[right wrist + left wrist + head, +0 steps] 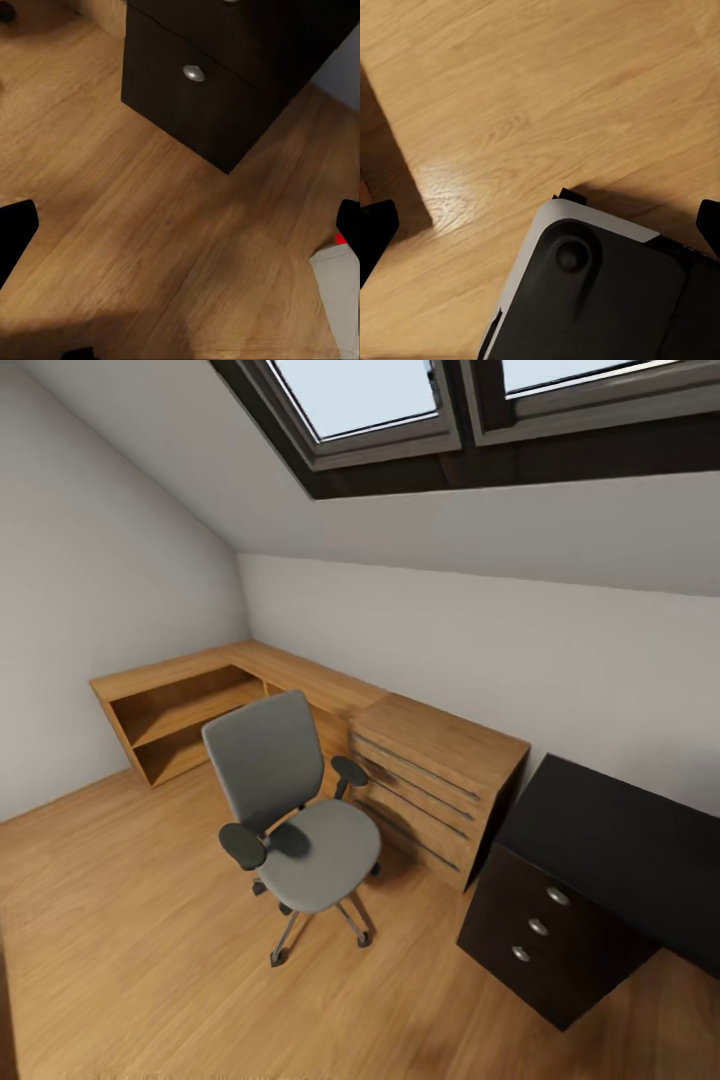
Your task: In the bedroom, organize the workspace by keeping the computer under the desk, ensuring the monitor is on the desk, placing the keyboard on the desk next to the monitor, placing the mouse on the desk next to the keyboard, moving the folder from the swivel chair onto the desk next to the mouse, stacking the notebook on top of the folder with the pen on top of the notebook, and positioning the swivel chair next to the desk.
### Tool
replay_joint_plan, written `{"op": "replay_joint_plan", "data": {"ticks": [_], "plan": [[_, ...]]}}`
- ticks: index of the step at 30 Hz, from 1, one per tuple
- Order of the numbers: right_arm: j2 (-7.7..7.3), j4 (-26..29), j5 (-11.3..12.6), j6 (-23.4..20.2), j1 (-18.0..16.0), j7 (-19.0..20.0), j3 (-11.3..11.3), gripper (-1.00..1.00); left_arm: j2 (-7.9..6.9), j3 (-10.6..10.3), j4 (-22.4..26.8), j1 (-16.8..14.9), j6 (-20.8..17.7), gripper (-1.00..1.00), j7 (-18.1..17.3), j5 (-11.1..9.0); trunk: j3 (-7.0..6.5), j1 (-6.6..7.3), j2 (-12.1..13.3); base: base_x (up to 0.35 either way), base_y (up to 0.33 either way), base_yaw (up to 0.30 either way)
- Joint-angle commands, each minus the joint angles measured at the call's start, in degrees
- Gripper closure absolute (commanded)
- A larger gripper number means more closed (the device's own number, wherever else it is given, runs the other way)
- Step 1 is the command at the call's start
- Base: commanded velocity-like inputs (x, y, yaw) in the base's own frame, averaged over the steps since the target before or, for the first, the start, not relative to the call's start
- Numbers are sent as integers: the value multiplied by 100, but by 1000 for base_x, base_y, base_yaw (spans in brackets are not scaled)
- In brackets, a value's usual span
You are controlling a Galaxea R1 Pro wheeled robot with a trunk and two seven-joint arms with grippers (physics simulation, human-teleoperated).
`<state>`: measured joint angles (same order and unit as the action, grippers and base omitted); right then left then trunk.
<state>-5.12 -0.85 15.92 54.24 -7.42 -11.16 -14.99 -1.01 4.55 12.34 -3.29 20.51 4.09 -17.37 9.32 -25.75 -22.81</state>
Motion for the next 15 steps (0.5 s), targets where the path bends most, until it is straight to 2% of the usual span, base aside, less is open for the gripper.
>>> {"op": "replay_joint_plan", "data": {"ticks": [1, 2, 9, 15], "plan": [[1, -6, 35, -57, -5, -17, -51, -100, 3, 28, -4, -5, 14, -100, 2, 20, 13, -3, -11, 0, 0, 258], [0, 7, 34, -227, -5, -17, -49, -100, 4, 28, -8, -5, 14, -100, 0, 22, 13, -3, -11, 0, 0, 263], [-6, 44, 34, -363, -5, -18, -48, -100, -2, 28, -12, -5, 14, -100, -3, 21, 15, -3, -11, -15, 16, 266], [-7, 49, 34, -379, -5, -18, -48, -100, -4, 28, -12, -5, 14, -100, -1, 23, 15, -3, -11, -150, 185, 268]]}}
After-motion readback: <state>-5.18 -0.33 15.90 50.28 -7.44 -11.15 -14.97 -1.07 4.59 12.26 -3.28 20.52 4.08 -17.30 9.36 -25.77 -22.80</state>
